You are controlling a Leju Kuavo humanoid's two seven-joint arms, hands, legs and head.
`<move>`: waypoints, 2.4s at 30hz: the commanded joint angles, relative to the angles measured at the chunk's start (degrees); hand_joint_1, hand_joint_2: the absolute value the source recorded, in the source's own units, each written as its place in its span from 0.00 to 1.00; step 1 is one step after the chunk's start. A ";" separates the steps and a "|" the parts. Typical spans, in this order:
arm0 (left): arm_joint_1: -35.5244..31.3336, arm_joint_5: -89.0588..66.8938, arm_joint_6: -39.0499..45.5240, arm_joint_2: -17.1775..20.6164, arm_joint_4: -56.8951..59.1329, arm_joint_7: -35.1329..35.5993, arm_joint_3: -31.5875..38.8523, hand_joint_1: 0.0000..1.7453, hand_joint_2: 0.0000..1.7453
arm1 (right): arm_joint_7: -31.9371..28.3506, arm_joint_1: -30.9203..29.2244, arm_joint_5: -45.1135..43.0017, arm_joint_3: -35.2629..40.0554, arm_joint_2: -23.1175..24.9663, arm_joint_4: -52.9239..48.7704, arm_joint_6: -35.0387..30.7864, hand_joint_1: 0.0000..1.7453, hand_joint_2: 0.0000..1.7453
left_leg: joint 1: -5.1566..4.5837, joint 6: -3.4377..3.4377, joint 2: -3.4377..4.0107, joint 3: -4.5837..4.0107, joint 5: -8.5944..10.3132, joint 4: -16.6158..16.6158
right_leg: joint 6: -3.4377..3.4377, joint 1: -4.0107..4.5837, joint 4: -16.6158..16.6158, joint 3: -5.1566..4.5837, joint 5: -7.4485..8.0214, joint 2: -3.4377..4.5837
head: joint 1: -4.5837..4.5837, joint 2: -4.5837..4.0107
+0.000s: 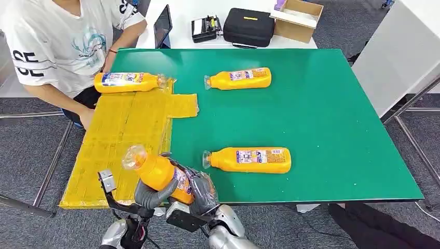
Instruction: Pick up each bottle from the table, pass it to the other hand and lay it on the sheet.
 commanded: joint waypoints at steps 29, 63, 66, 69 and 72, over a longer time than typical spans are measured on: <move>-15.56 -43.41 47.36 0.42 -2.26 -10.53 13.31 1.00 1.00 | -5.23 6.11 -17.22 -2.60 -2.34 -42.67 -14.30 0.00 0.00 | 0.08 0.00 0.00 0.21 -0.09 0.10 | -0.24 0.14 0.08 0.28 -0.14 -0.18 | 0.02 0.00; -37.62 -83.55 36.70 11.78 41.87 -1.78 -0.63 1.00 1.00 | -6.01 4.50 -24.05 -0.91 -2.81 -38.65 -4.49 0.00 1.00 | 0.09 0.00 0.35 0.42 -0.11 0.02 | -0.22 0.15 0.00 0.42 -0.07 0.20 | 0.02 0.00; -38.16 -83.31 35.14 11.66 42.41 -1.81 -0.49 1.00 1.00 | -6.01 4.05 -24.28 -0.65 -2.68 -37.32 -3.77 0.00 1.00 | 0.07 -0.01 0.20 0.17 0.02 0.01 | -0.15 0.10 0.01 0.18 -0.01 0.07 | 0.02 0.00; -38.11 -83.10 34.36 11.54 42.25 -2.09 -0.42 1.00 1.00 | -6.01 4.06 -24.30 -0.69 -2.51 -36.17 -3.02 0.00 1.00 | 0.11 0.00 0.23 0.37 -0.08 0.04 | -0.24 0.16 0.00 0.42 -0.07 0.09 | 0.02 0.00; -37.59 -83.03 32.93 11.73 42.03 -2.48 -0.69 1.00 1.00 | -6.01 4.06 -24.67 -0.57 -2.27 -35.05 -1.99 0.00 1.00 | 0.06 -0.01 0.22 0.18 0.03 -0.04 | -0.14 0.08 -0.02 0.20 0.02 0.11 | 0.02 0.00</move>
